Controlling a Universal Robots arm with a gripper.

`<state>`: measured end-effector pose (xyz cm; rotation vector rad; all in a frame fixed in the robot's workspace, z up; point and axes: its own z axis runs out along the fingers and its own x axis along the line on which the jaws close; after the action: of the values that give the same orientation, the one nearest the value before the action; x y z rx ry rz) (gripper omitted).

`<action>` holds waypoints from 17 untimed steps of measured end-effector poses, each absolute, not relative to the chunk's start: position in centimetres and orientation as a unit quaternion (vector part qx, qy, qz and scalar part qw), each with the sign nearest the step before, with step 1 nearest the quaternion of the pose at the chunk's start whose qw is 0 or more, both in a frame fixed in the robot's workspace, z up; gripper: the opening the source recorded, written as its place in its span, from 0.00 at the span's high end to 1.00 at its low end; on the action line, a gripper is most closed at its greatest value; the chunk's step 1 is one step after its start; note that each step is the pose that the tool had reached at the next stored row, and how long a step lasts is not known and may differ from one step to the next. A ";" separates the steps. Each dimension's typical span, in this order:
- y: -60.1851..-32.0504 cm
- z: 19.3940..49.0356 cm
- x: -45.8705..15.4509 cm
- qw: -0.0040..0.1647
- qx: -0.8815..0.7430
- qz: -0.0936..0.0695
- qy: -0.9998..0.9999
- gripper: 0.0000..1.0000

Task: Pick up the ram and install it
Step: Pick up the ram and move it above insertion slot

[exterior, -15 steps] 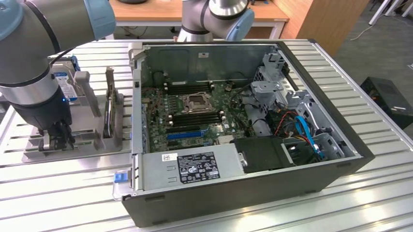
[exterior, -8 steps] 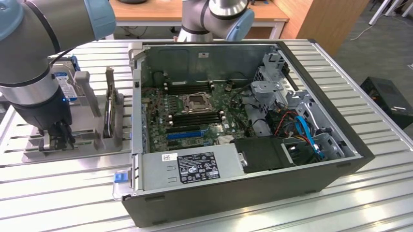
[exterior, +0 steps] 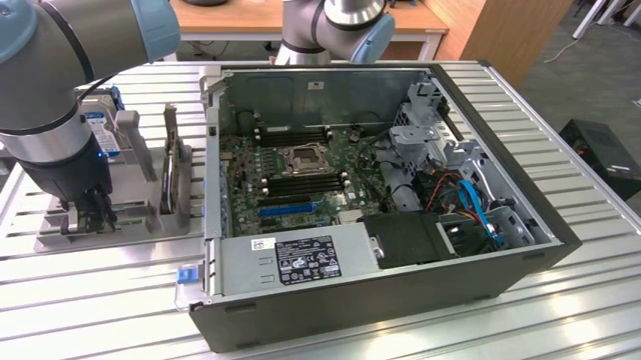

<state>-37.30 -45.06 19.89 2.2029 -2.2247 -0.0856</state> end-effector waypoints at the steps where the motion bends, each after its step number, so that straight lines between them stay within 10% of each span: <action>1: -45.1 19.9 -37.3 0.005 0.703 -0.027 -0.710 0.77; 17: -45.1 19.9 -37.3 0.005 0.703 -0.027 -0.710 0.88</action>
<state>-37.30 -45.06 19.90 2.2028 -2.2247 -0.0857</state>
